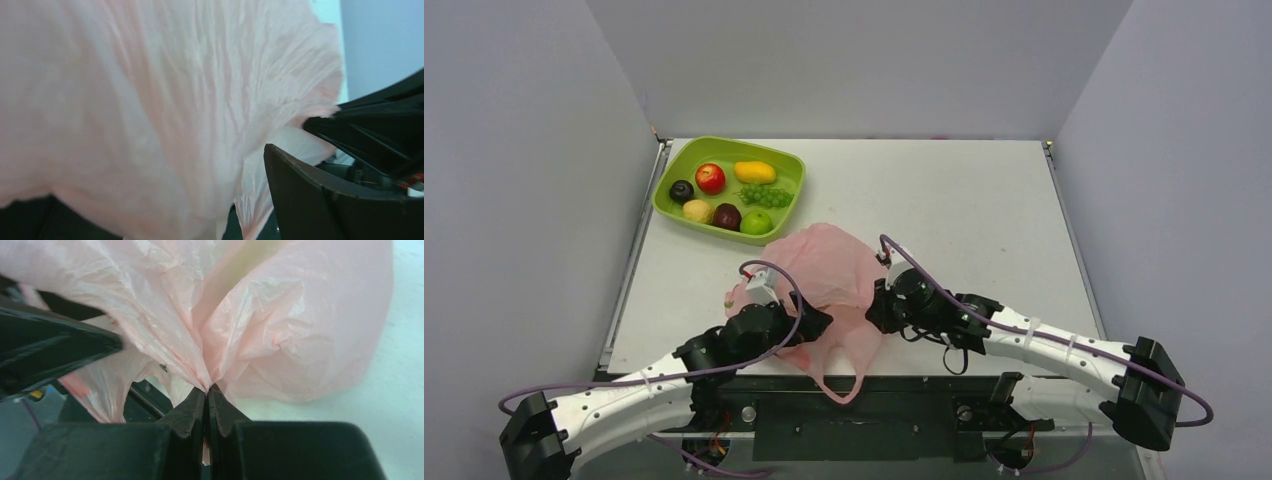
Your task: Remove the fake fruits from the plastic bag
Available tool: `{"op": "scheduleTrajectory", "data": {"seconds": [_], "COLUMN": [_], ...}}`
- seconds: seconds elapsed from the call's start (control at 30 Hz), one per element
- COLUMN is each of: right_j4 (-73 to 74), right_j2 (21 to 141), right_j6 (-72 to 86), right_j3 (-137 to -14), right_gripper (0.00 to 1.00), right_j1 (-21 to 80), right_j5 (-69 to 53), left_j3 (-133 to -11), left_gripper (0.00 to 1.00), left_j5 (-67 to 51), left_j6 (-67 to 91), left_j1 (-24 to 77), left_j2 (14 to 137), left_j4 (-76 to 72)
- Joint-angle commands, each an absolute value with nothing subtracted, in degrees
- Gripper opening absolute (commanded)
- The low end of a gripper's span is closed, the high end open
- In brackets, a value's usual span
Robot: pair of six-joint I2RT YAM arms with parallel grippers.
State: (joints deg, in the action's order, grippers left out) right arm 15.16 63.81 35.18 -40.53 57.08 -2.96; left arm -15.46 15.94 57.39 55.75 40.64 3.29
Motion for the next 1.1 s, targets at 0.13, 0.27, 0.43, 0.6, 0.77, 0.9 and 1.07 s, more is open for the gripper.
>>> {"op": "scheduleTrajectory", "data": {"seconds": [0.13, 0.27, 0.43, 0.6, 0.77, 0.9, 1.07], "right_j4": [30.78, 33.13, 37.29, 36.39, 27.24, 23.39, 19.89], "right_j2": [57.55, 57.60, 57.65, 55.54, 53.93, 54.82, 55.54], "right_j6": [38.28, 39.12, 50.00, 63.37, 70.27, 73.05, 77.57], "right_j3": [-41.04, -42.26, -44.89, -43.84, -38.78, -37.80, -38.15], "right_gripper": [0.05, 0.21, 0.57, 0.68, 0.72, 0.72, 0.72], "right_j1": [58.84, 59.64, 62.29, 68.14, 71.35, 74.24, 75.22], "right_j5": [12.97, 14.18, 21.34, 27.27, 27.73, 30.45, 36.15], "left_j3": [-20.30, -19.39, -21.49, -21.53, -20.26, -19.35, -17.48], "left_gripper": [0.92, 0.89, 0.81, 0.75, 0.66, 0.57, 0.48], "left_j5": [13.61, 12.42, 10.08, 6.25, 0.90, -3.89, -8.14], "left_j6": [55.59, 55.14, 52.71, 53.57, 55.86, 57.40, 59.05], "left_j1": [55.02, 54.34, 54.26, 54.31, 54.31, 54.32, 54.32], "left_j2": [35.17, 37.48, 45.96, 52.64, 55.76, 57.21, 58.93], "left_j4": [5.05, 1.43, -4.22, -9.08, -15.70, -20.32, -24.76]}}
